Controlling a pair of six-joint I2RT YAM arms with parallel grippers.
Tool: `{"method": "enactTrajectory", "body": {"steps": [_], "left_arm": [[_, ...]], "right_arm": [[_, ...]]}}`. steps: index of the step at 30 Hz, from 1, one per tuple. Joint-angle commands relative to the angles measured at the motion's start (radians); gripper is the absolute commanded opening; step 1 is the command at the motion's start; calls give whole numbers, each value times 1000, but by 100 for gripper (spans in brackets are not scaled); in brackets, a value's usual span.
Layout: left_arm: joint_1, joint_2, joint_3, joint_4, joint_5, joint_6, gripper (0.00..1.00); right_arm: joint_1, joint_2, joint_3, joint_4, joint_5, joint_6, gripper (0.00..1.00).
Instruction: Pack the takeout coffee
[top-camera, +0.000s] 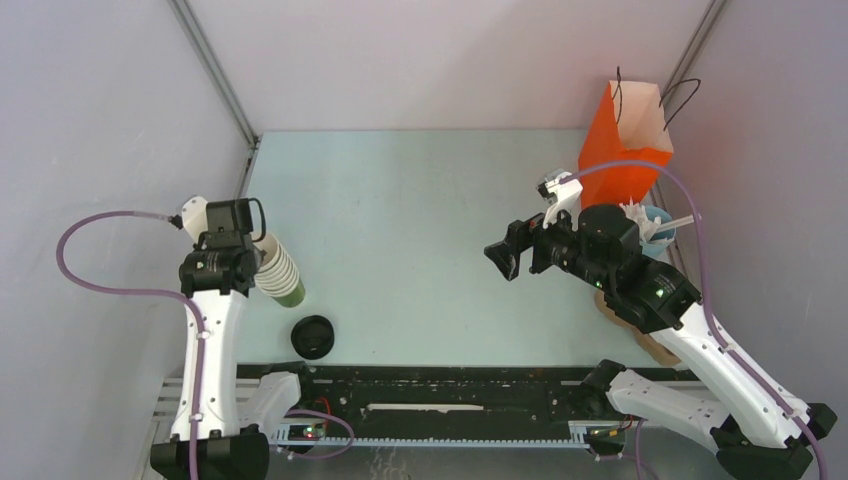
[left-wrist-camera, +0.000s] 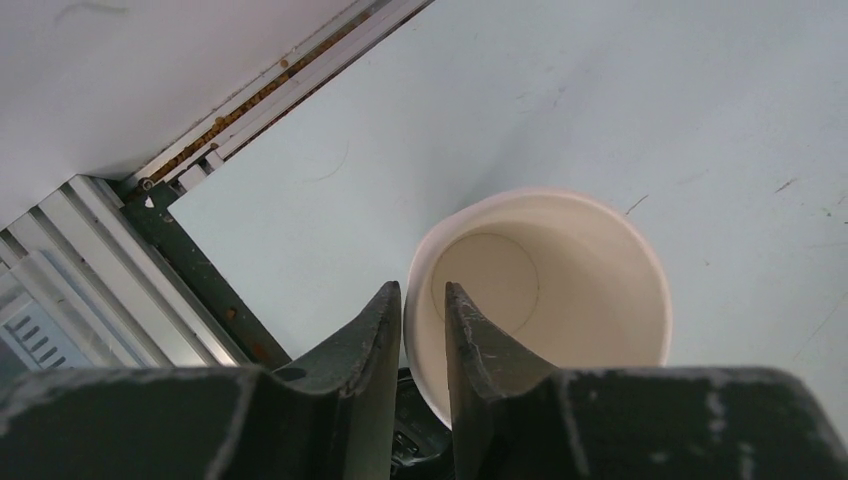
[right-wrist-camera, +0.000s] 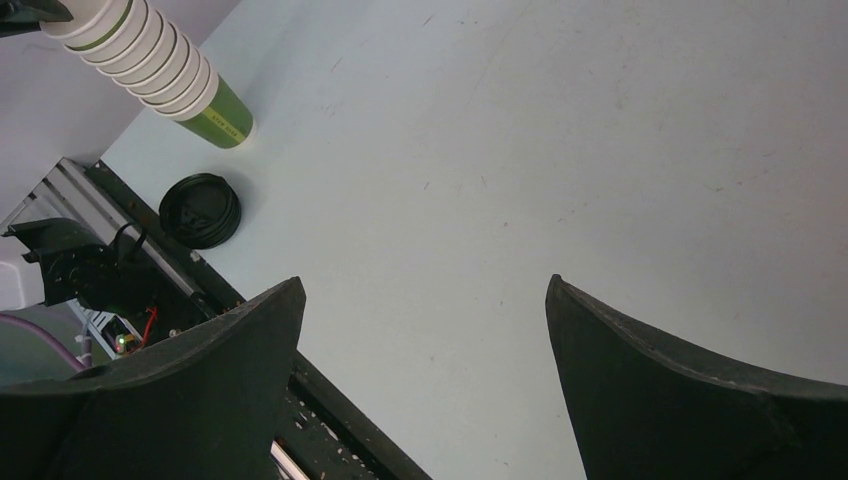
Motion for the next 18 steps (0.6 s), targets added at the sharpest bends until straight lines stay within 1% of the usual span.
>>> {"method": "enactTrajectory", "body": {"steps": [1, 5, 7, 8, 18], "left_arm": [[8, -12, -10, 32, -26, 7, 27], [8, -11, -5, 32, -22, 9, 23], [8, -6, -3, 33, -18, 9, 17], [8, -6, -2, 32, -19, 10, 16], [8, -37, 23, 26, -31, 6, 7]], "right_arm": [[9, -3, 2, 32, -3, -14, 100], [9, -2, 2, 30, -1, -13, 100], [9, 0, 2, 32, -1, -14, 100], [9, 0, 3, 32, -3, -14, 100], [9, 3, 2, 35, -6, -13, 100]]}}
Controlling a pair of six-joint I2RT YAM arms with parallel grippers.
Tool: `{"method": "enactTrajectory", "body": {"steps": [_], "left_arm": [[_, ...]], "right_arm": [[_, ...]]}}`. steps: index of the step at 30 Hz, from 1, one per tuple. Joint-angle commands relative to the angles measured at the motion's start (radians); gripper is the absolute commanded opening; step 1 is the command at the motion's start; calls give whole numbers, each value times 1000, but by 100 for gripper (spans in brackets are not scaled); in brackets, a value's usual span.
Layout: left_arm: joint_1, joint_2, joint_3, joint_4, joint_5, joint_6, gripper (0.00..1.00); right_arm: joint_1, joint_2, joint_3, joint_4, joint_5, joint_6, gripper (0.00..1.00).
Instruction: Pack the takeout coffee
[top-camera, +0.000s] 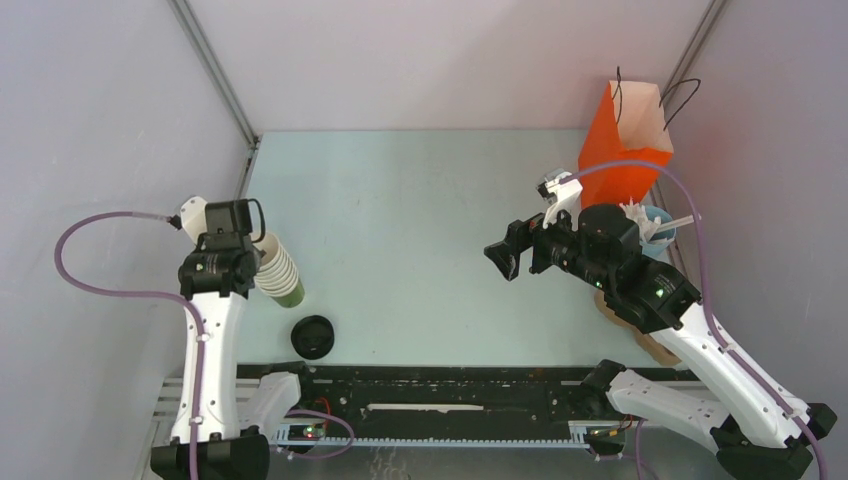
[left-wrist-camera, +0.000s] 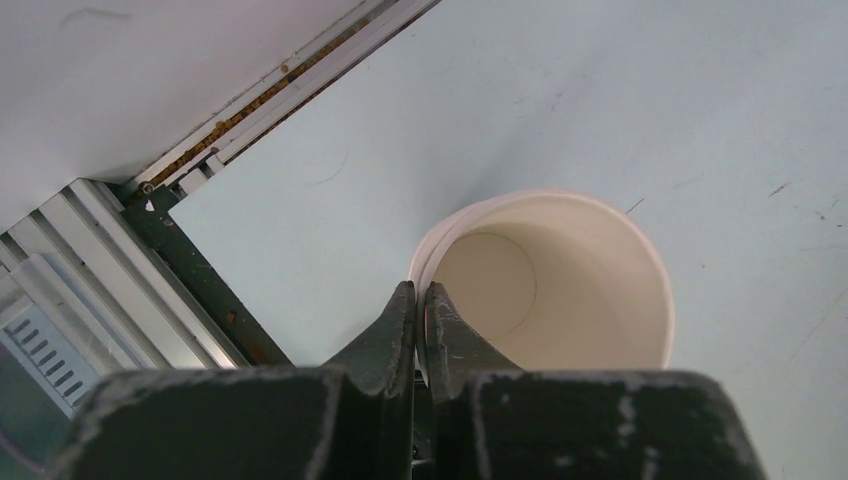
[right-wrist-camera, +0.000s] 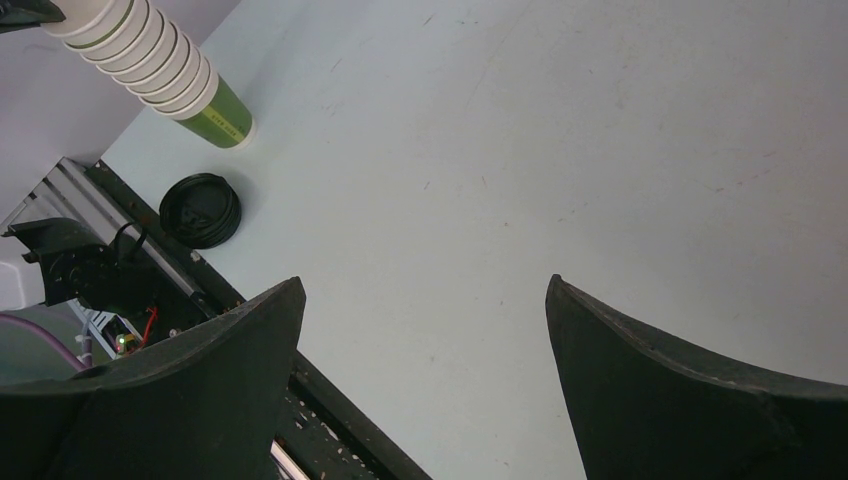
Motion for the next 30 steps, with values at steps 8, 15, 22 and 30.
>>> {"method": "enactTrajectory", "body": {"steps": [8, 15, 22, 30], "left_arm": [[8, -84, 8, 36, -33, -7, 1], [8, -104, 74, 27, -5, -5, 0], [7, -132, 284, 7, 154, 70, 0], [-279, -115, 324, 125, 364, 131, 0]], "right_arm": [[9, 3, 2, 33, -7, -12, 100], [10, -1, 4, 37, -6, -11, 100], [10, -8, 5, 37, -2, -8, 100], [11, -4, 3, 31, 25, -10, 100]]}}
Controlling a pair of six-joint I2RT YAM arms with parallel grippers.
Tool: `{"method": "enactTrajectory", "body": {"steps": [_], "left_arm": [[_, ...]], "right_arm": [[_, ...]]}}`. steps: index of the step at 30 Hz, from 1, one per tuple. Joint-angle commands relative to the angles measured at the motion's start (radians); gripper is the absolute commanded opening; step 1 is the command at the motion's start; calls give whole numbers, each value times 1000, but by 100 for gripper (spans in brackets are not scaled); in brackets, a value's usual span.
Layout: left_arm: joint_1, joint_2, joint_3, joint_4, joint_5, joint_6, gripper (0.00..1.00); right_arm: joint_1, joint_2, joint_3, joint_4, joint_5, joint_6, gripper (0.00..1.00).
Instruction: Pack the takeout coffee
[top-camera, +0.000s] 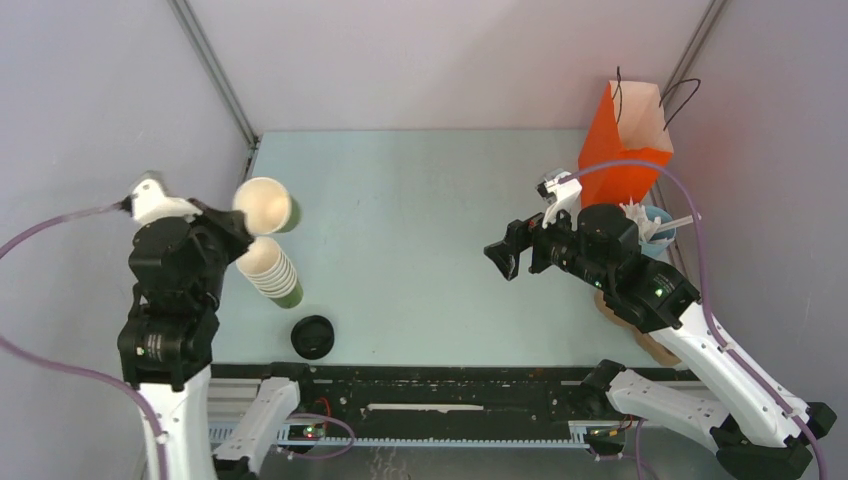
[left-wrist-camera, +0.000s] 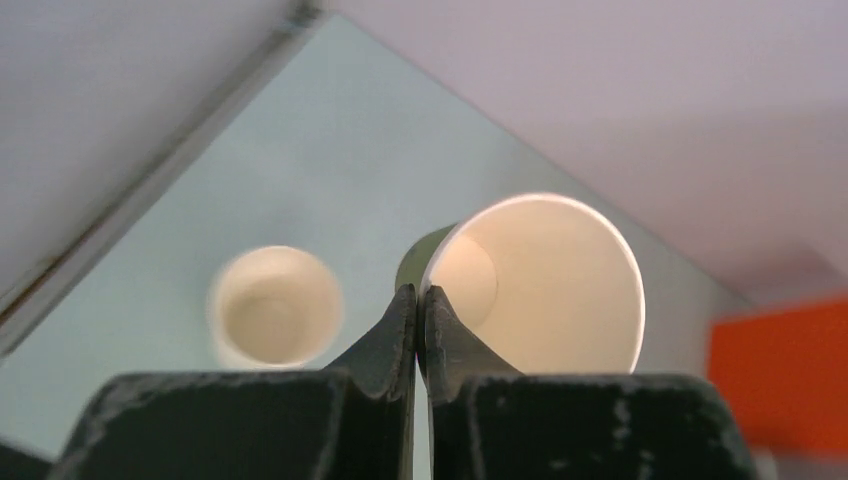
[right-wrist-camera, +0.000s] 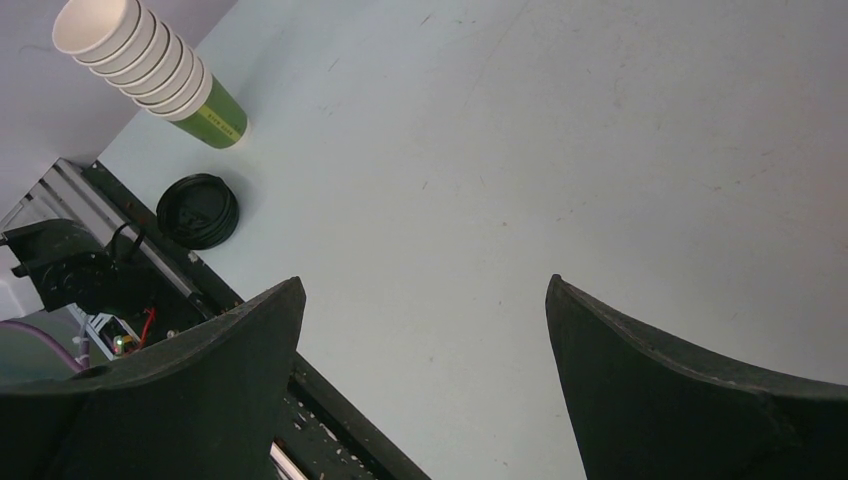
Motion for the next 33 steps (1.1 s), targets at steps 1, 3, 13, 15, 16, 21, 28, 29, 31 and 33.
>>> {"method": "enactTrajectory", "body": {"steps": [1, 3, 13, 15, 16, 21, 28, 29, 31, 33], "left_arm": [[-361, 78, -37, 94, 12, 49, 0], [-529, 168, -78, 129, -77, 44, 0], [-724, 623, -206, 529, 147, -31, 0], [-736, 712, -186, 534, 149, -35, 0], [-738, 744, -182, 536, 153, -36, 0], [-749, 779, -204, 542, 124, -31, 0], [-755, 777, -305, 632, 152, -41, 1], [-761, 782, -315, 636, 144, -40, 0], [-781, 796, -325, 639, 97, -32, 0], [-791, 804, -339, 657, 83, -32, 0]], "right_arm": [[10, -4, 3, 27, 37, -9, 100], [8, 3, 4, 22, 48, -6, 100], [-97, 32, -4, -81, 20, 50, 100], [-97, 38, -15, -78, 20, 51, 100], [-95, 42, -18, -77, -4, 51, 100], [-61, 91, -31, -78, -1, 57, 99], [-6, 134, -41, -35, -1, 90, 98], [-1, 132, -42, -31, -1, 93, 98], [3, 127, -41, -26, 0, 99, 98], [4, 124, -41, -27, 3, 103, 98]]}}
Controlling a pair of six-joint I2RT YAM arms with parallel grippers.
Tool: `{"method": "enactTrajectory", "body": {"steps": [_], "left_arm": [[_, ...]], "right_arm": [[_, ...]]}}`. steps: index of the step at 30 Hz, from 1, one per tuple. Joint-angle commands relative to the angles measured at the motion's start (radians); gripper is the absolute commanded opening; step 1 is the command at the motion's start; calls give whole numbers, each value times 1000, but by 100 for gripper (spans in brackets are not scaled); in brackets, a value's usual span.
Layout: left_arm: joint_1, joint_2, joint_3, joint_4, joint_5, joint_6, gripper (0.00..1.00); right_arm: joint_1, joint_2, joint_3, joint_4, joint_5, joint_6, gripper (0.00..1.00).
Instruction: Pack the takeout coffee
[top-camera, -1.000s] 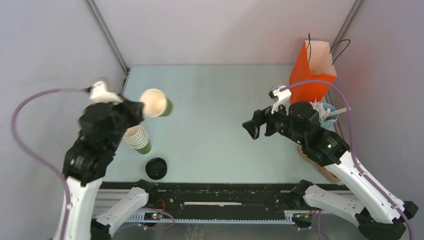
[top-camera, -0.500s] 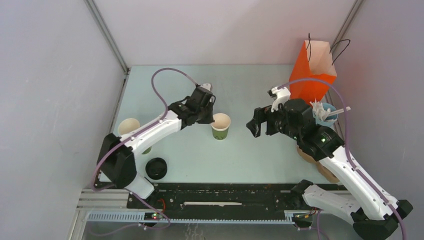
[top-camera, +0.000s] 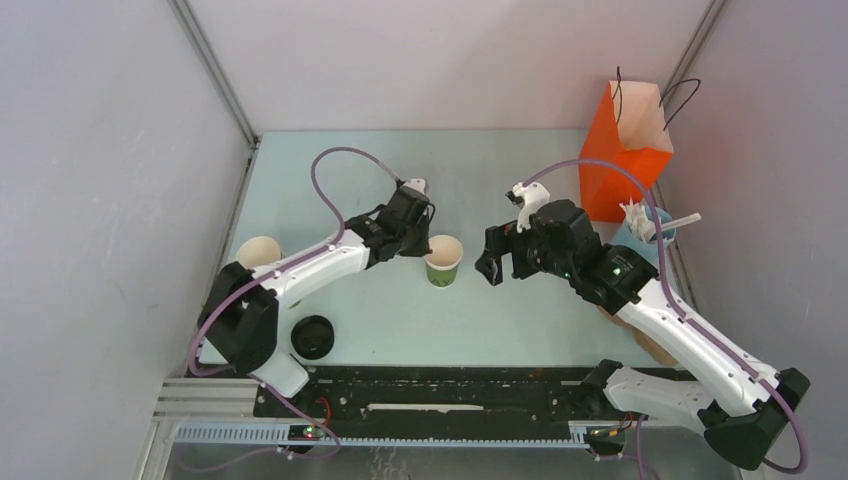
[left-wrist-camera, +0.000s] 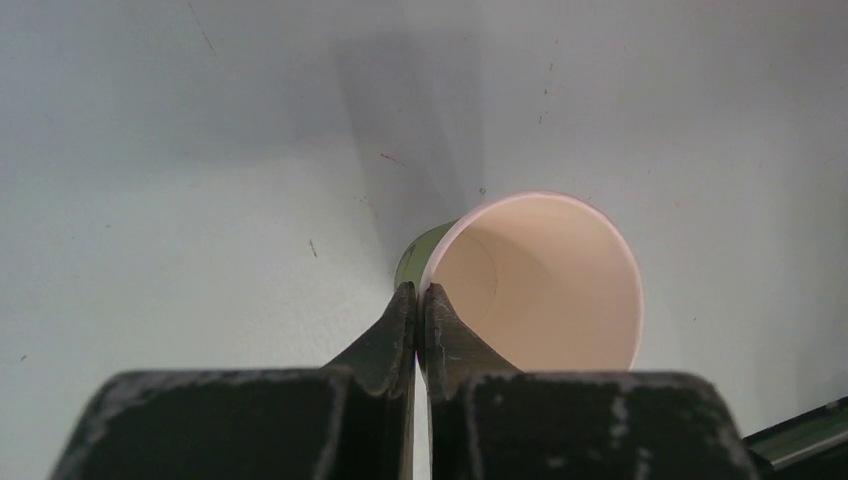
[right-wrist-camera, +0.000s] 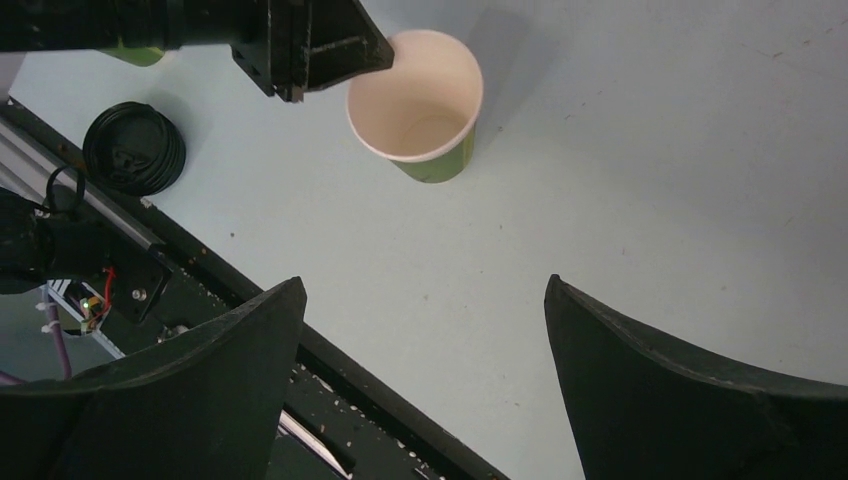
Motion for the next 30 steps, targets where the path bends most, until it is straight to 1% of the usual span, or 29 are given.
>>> {"method": "enactTrajectory", "body": {"steps": [1, 3, 4, 5, 6, 8, 11, 13, 15, 18, 20, 22, 24, 25, 27, 30], "left_arm": [[-32, 4, -33, 81, -43, -11, 0], [-35, 3, -45, 92, -48, -16, 1], [-35, -1, -53, 98, -48, -19, 5], [-36, -9, -61, 103, -51, -20, 14], [-36, -18, -68, 104, -58, -20, 20], [-37, -43, -83, 101, -67, -17, 27], [-36, -104, -87, 53, -82, -9, 45], [-36, -176, -76, -31, -125, -10, 54], [-37, -289, -54, -159, -203, -5, 64], [-36, -516, -28, -365, -370, -10, 83], [-30, -671, -2, -483, -468, -14, 93], [-27, -792, 33, -578, -539, -19, 98], [-28, -895, 63, -626, -563, -18, 100], [-28, -930, 72, -635, -565, -15, 100], [-27, -985, 78, -640, -567, -15, 100], [-27, -1024, 73, -653, -572, -5, 100]], "right_arm": [[10, -21, 3, 42, 4, 35, 98], [13, -19, -4, 47, 3, 36, 98], [16, -20, -9, 50, 3, 38, 98], [20, -18, -13, 52, 3, 40, 98], [25, -15, -17, 55, 4, 44, 98], [37, -7, -25, 64, 9, 61, 97], [66, 5, -26, 89, 9, 89, 93], [110, 19, -27, 121, 55, 112, 92], [163, 46, -26, 167, 73, 140, 91], [248, 118, -16, 262, 87, 213, 85], [320, 214, 15, 309, 107, 248, 81], [378, 320, 65, 353, 132, 270, 78], [425, 446, 144, 352, 184, 321, 74], [445, 516, 211, 345, 199, 345, 72], [478, 648, 315, 323, 214, 400, 66], [529, 834, 479, 278, 231, 448, 66]]}}
